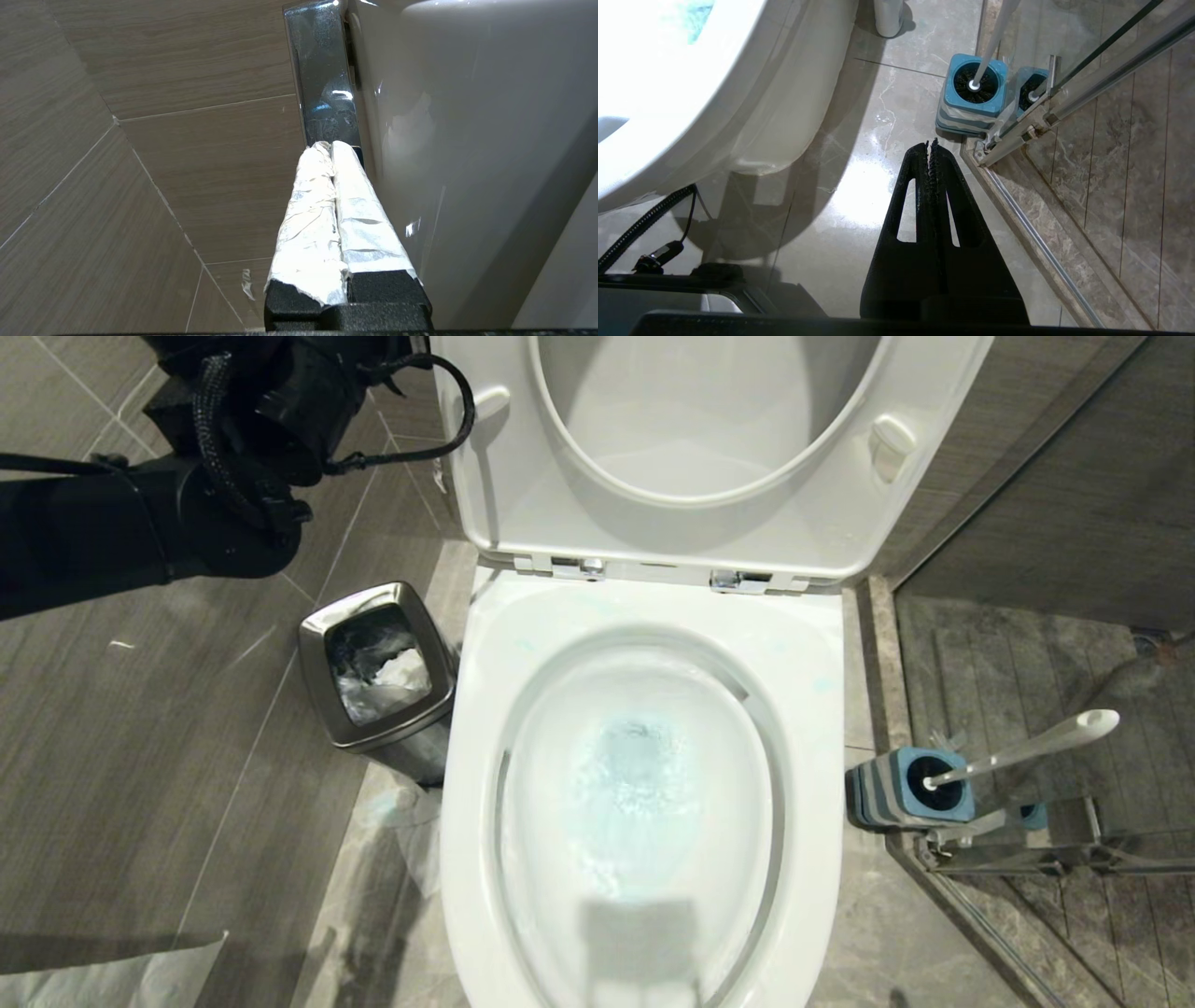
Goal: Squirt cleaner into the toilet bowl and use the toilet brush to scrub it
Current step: Flush the toilet
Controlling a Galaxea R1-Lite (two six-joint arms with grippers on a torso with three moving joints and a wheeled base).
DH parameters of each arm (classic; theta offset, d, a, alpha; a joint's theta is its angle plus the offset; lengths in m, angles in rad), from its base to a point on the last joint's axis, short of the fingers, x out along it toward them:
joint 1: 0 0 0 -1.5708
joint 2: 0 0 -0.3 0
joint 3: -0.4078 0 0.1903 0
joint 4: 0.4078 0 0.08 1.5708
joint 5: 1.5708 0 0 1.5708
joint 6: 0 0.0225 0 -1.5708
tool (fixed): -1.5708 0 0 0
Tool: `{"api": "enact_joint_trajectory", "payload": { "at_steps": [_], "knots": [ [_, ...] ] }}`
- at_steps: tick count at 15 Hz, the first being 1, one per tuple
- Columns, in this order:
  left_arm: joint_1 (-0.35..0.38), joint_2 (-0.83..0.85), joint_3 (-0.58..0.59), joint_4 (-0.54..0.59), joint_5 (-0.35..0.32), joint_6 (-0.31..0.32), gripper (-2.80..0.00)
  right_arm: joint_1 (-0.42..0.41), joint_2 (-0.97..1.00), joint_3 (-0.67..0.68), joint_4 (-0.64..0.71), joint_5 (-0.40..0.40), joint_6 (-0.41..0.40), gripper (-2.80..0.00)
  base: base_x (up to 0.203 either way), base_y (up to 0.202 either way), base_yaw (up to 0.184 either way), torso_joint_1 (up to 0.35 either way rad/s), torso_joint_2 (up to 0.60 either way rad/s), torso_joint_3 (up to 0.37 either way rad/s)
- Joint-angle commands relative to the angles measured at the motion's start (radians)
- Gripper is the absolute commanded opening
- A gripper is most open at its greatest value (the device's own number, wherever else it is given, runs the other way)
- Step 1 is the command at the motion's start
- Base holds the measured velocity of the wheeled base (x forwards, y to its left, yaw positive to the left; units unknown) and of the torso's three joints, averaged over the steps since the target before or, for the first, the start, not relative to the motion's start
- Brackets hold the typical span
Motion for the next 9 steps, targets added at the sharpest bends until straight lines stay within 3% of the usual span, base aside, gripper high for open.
{"api": "enact_joint_trajectory", "payload": {
  "at_steps": [1, 9],
  "knots": [
    [0.000, 0.005, 0.000, -0.001, 0.001, 0.002, -2.80, 0.000, 0.001, 0.002, 0.000, 0.001, -0.001, -2.80, 0.000, 0.000, 0.000, 0.000, 0.00, 0.000],
    [-0.017, -0.084, 0.002, 0.023, 0.000, 0.024, -2.80, 0.000, 0.001, 0.002, 0.000, 0.001, -0.001, -2.80, 0.000, 0.000, 0.000, 0.000, 0.00, 0.000]
  ]
}}
